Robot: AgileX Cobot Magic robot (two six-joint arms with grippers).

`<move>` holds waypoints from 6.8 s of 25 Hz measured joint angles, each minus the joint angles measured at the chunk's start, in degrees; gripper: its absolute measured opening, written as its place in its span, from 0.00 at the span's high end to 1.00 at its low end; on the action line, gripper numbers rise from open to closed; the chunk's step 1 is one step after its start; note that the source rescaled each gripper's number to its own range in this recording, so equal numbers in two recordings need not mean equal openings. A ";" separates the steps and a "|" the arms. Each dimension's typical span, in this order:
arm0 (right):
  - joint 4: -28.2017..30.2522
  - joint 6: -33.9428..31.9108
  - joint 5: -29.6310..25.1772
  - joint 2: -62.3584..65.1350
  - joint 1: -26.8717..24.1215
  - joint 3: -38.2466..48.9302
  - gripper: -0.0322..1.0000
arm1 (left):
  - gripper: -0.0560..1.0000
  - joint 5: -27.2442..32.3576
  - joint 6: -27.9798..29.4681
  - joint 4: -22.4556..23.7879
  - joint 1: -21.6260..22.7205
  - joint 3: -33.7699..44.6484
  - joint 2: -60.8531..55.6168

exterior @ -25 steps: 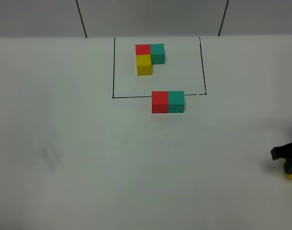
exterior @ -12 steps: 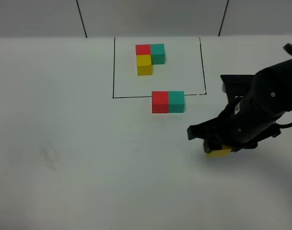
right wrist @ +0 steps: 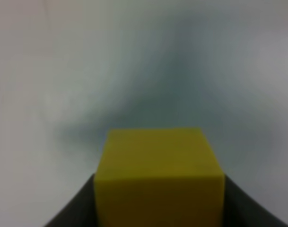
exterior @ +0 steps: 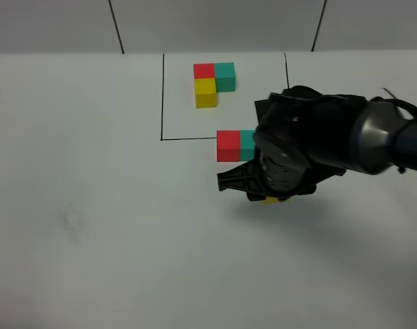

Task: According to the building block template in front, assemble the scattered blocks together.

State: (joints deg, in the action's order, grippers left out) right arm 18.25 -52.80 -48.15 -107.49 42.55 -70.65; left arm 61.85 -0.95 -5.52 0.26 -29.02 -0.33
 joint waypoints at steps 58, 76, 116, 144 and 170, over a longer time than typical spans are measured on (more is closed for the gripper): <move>-5.56 2.71 2.15 -21.17 -2.40 -21.79 0.71 | 0.30 0.05 0.00 0.00 0.00 0.00 0.00; -5.07 2.69 3.61 -21.78 -2.46 -21.96 0.71 | 0.30 0.05 0.00 0.00 0.00 0.00 0.00; -3.96 3.00 4.45 -22.23 -3.15 -22.17 0.71 | 0.30 0.05 0.00 0.00 0.00 0.00 0.00; -6.03 5.10 3.88 -22.34 -3.55 -22.37 0.71 | 0.30 0.00 0.00 0.00 0.00 0.00 0.00; -5.05 17.30 -8.49 -0.44 -4.35 -16.37 0.00 | 0.30 0.00 0.00 0.00 0.00 0.00 0.00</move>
State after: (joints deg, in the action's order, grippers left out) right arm 13.20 -35.50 -56.65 -107.94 38.20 -87.03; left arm 61.85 -0.95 -5.52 0.26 -29.02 -0.33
